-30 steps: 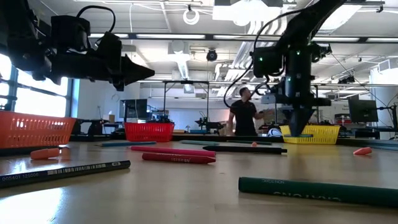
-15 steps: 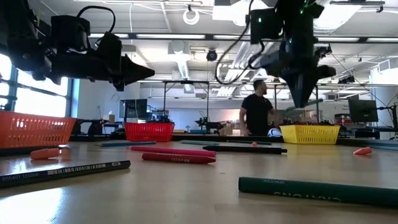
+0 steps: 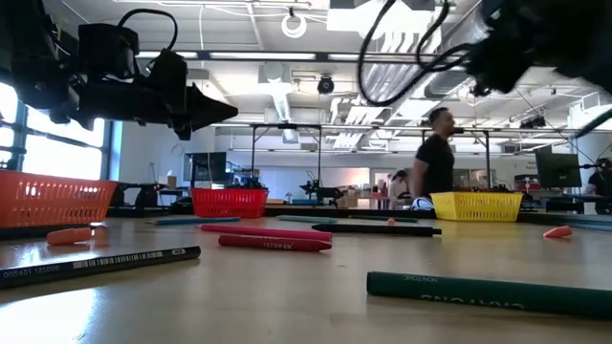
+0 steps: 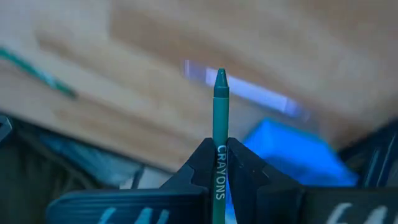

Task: Sort crayons/erasers/pens/pencils in bins
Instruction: Put the green crayon into the blue basket

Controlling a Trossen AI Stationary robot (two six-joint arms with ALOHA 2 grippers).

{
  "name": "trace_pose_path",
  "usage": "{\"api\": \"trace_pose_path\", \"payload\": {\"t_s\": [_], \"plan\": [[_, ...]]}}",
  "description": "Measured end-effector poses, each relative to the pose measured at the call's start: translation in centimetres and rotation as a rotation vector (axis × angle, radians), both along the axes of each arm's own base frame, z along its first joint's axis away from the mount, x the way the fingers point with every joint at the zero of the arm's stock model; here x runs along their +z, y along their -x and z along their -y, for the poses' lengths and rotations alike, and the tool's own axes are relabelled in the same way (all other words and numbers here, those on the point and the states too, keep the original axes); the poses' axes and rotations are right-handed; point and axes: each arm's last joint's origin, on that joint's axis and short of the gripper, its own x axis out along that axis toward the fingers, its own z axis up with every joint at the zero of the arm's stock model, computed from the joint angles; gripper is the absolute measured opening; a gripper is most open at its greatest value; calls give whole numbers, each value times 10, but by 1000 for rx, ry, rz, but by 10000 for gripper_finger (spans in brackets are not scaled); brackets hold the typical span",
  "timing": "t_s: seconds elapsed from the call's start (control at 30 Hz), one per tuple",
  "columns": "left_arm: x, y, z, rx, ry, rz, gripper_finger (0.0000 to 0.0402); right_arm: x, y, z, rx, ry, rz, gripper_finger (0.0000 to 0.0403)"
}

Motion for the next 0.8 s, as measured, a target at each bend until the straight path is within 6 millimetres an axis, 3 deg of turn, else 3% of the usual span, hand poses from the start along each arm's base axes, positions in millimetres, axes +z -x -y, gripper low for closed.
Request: {"api": "trace_pose_path", "payload": {"t_s": [0.23,0.43,0.67,0.8], "plan": [[0,0,0,-1,5,2,0,3,16,-58,-14,-111,-65,13],[0,0,0,1,5,3,0,4,39,-97,-77,-99,-169,13],[0,0,0,2,4,4,0,0,62,-110,-60,36,-191,13],[1,0,0,3,1,9,0,-13,69,-110,-40,73,-181,13]]}}
